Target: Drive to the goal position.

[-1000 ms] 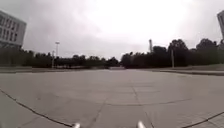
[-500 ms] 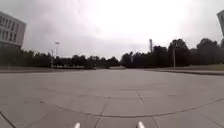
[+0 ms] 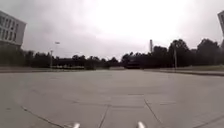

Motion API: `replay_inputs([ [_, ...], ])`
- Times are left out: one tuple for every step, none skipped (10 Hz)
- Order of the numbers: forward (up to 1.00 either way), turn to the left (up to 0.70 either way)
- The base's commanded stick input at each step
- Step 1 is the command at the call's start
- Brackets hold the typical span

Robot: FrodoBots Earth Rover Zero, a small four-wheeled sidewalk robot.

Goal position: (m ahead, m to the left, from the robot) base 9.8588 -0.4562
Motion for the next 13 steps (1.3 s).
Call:
replay_inputs([
  [0.85,0.14],
  [0.85,0.00],
  [0.85,0.00],
  [0.85,0.00],
  [0.85,0.00],
  [0.85,0.00],
  [0.85,0.00],
  [0.85,0.00],
  [0.85,0.00],
  [0.85,0.00],
  [0.85,0.00],
  [0.85,0.00],
  [0.85,0.00],
])
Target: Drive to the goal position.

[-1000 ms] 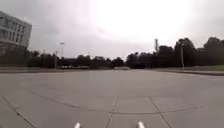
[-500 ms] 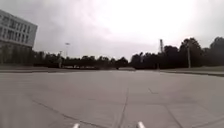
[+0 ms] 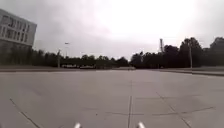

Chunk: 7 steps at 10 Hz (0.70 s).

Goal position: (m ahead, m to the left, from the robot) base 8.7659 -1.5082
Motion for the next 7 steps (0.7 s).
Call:
replay_inputs([
  [0.85,0.00],
  [0.85,0.00],
  [0.85,-0.06],
  [0.85,-0.27],
  [0.85,-0.34],
  [0.85,-0.29],
  [0.85,-0.10],
])
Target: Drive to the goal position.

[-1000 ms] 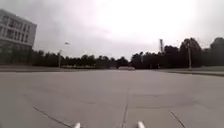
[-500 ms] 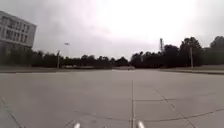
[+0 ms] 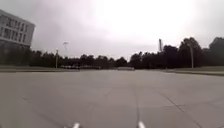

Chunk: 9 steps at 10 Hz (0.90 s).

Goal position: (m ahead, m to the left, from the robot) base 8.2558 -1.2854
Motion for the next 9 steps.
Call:
replay_inputs([
  [0.85,0.00],
  [0.85,0.00],
  [0.85,0.00],
  [0.85,0.00],
  [0.85,0.00],
  [0.85,0.00],
  [0.85,0.00],
  [0.85,0.00],
  [0.85,0.00],
])
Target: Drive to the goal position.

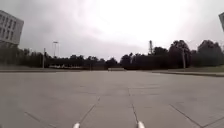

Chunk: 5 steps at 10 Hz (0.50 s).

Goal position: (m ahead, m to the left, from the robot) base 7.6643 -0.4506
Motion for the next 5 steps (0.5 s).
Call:
replay_inputs([
  [0.85,0.00],
  [0.85,0.00],
  [0.85,0.00],
  [0.85,0.00],
  [0.85,0.00],
])
